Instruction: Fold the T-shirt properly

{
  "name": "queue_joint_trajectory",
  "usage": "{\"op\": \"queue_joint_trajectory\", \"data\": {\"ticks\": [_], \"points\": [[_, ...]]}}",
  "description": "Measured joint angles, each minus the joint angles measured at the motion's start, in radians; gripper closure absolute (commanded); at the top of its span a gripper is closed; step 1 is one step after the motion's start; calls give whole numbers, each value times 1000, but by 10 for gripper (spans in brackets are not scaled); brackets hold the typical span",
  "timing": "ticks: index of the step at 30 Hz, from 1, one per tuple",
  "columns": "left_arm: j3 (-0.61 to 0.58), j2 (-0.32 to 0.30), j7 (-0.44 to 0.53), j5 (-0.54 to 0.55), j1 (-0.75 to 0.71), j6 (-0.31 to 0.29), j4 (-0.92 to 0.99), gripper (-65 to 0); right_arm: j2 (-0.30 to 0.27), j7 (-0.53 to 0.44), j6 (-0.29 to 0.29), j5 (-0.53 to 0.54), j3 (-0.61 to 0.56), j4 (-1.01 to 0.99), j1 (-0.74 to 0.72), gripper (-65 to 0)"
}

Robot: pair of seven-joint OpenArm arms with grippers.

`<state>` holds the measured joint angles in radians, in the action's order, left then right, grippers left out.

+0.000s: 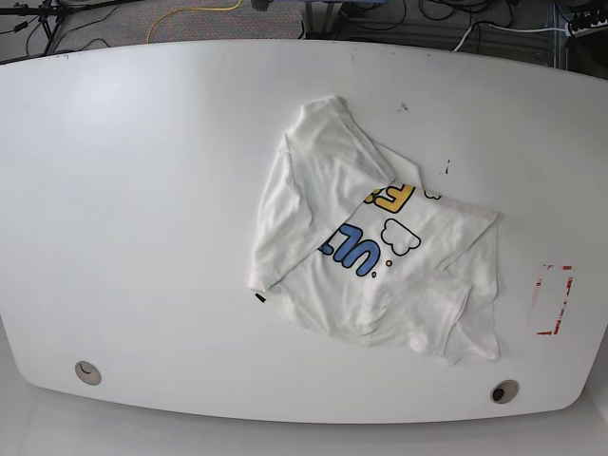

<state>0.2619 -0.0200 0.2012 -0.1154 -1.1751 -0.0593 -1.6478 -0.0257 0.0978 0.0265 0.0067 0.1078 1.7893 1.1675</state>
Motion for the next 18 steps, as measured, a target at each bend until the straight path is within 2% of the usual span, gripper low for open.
{"op": "queue_joint_trajectory", "data": {"ticks": [18], "points": [[68,0,-6,4,-57,-2,-153,-243,7,9,0,1,12,164,47,-84]]}}
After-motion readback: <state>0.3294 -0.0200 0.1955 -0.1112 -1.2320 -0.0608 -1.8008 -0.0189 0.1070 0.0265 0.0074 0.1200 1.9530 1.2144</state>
